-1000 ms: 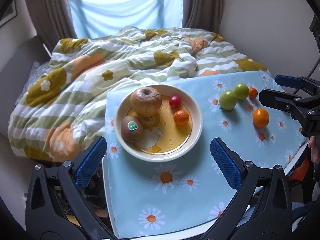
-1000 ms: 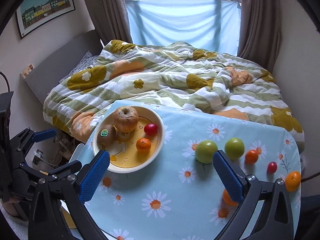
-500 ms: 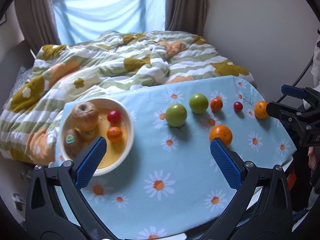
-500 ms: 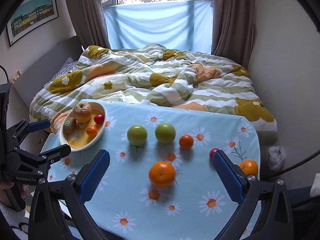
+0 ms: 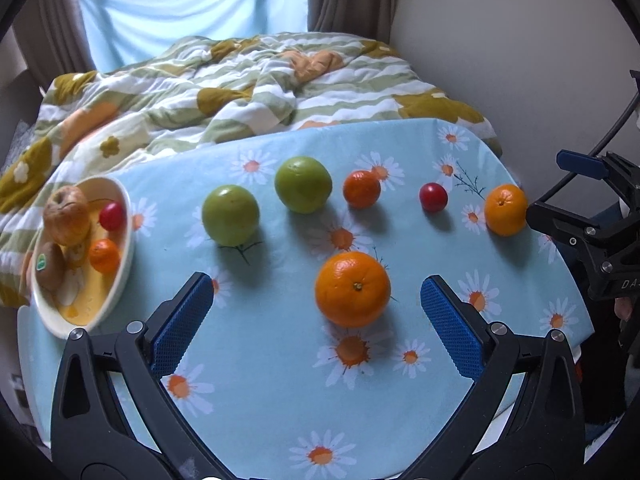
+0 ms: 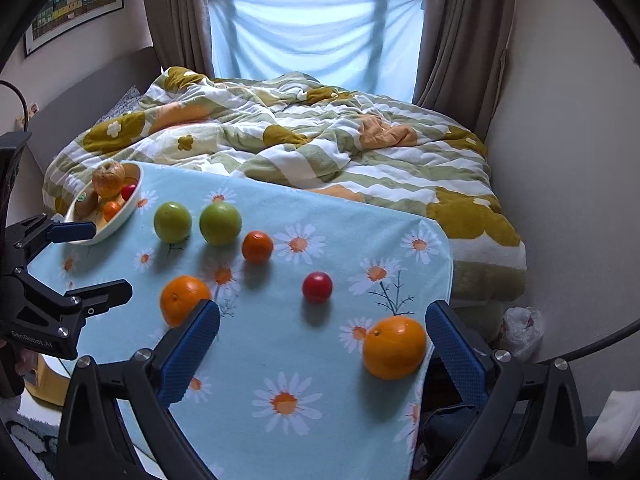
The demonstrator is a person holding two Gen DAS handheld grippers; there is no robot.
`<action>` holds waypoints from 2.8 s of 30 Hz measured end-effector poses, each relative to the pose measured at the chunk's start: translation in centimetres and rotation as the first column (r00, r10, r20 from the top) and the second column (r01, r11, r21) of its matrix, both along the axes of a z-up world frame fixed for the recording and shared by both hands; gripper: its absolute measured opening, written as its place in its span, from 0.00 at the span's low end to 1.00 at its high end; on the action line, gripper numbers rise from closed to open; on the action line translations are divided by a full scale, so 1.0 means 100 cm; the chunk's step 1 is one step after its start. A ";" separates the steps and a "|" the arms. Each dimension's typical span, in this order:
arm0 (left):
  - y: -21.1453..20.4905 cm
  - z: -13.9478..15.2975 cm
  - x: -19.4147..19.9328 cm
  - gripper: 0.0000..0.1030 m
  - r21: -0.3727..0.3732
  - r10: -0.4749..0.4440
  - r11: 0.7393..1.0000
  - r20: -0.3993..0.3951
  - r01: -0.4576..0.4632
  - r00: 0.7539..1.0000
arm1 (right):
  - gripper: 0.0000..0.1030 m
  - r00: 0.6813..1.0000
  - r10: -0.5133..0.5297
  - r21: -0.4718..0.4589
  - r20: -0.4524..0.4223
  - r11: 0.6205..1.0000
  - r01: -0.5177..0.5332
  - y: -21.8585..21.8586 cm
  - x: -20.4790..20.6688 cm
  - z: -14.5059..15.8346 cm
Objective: Organize fruits
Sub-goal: 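Open the right gripper and move both grippers back toward the remaining fruit, then close the left gripper on a large orange while the right gripper grasps another orange, then carry the orange onto the white plate with the left gripper while the right gripper carries its orange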
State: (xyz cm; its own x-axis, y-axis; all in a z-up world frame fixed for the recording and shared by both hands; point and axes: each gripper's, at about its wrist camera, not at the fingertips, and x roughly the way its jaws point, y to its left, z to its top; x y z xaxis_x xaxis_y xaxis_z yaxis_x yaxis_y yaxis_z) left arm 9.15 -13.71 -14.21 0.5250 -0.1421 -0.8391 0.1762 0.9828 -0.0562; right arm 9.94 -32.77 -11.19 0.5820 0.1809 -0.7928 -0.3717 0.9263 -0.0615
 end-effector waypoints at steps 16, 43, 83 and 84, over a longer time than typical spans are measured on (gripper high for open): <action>-0.031 -0.062 0.019 0.85 0.015 0.038 0.999 -0.111 -0.037 0.993 | 0.99 0.983 0.174 -0.160 -0.066 0.970 -0.182 -0.023 0.028 -0.060; -0.031 -0.069 0.010 0.62 0.023 0.041 0.999 -0.138 -0.038 0.990 | 0.55 0.951 0.275 -0.360 -0.142 0.881 -0.308 -0.019 0.031 -0.093; 0.122 0.048 -0.041 0.61 -0.031 0.129 0.991 0.057 -0.127 0.990 | 0.54 0.988 0.144 0.013 -0.058 0.990 -0.143 0.125 -0.006 0.028; 0.130 0.049 -0.042 0.61 -0.031 0.128 0.991 0.055 -0.127 0.990 | 0.54 0.988 0.142 0.019 -0.060 0.990 -0.141 0.131 -0.007 0.029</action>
State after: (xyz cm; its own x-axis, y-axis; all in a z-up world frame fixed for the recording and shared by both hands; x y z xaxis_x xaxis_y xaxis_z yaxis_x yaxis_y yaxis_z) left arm 4.95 -0.73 -9.32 0.5870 -0.0936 -0.8041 0.0534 0.9956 -0.0770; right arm 9.21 -19.70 -8.33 0.5008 0.2693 -0.8226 -0.5014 0.8649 -0.0221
